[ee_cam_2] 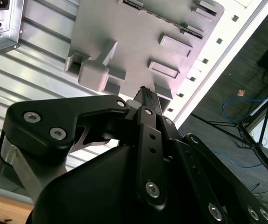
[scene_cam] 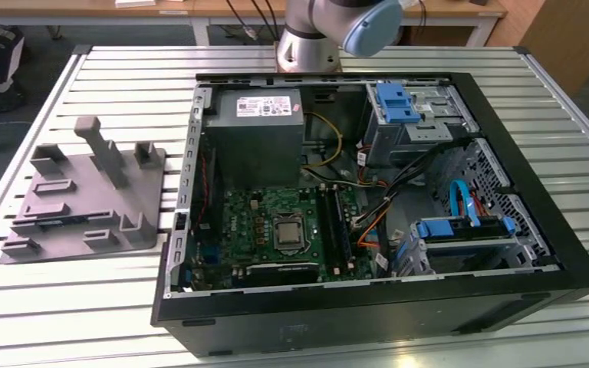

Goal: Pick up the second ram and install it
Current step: 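Reach for the second ram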

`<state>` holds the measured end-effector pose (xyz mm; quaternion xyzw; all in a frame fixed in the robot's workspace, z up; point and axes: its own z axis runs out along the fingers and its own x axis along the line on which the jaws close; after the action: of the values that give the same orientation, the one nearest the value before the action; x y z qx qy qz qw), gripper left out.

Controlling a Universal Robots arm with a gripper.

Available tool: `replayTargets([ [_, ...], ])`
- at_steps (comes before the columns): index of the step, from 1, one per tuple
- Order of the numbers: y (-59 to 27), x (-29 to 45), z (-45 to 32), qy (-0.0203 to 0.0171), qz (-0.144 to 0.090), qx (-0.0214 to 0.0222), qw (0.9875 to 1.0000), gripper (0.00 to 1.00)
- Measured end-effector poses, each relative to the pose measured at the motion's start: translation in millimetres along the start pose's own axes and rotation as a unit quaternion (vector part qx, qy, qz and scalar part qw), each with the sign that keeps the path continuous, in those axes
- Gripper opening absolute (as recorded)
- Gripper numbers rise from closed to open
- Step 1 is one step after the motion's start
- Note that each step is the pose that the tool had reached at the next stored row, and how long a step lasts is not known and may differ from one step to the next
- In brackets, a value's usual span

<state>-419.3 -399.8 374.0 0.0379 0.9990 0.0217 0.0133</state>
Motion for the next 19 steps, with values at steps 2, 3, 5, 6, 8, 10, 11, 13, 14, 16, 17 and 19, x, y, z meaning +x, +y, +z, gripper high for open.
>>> replayTargets([
  [2,-0.3,3.0,0.5,-0.0001,0.0,0.0,1.0,0.1],
  [3,-0.4,4.5,0.6,0.0,0.0,0.0,1.0,0.1],
  [5,-0.8,7.9,1.1,0.0,0.0,0.0,1.0,0.1],
  [6,-0.9,9.6,1.4,0.0,0.0,0.0,1.0,0.1],
  [8,-1.3,12.0,2.7,0.0,0.0,0.0,1.0,0.1],
  [10,-1.7,13.3,5.5,-0.0001,0.0,0.0,1.0,0.1],
  [11,-1.8,13.7,6.8,0.0,0.0,0.0,1.0,0.1],
  [13,-2.0,14.1,9.6,0.0001,0.0,0.0,1.0,0.1],
  [14,-2.1,14.2,11.1,0.0002,0.0,0.0,1.0,0.1],
  [16,-2.6,14.7,14.5,0.0002,0.0,0.0001,1.0,0.1],
  [17,-2.9,15.0,15.8,0.0002,0.0,0.0003,1.0,0.1],
  [19,-3.8,14.9,16.1,-0.0001,0.0,0.0064,1.0,0.1],
])
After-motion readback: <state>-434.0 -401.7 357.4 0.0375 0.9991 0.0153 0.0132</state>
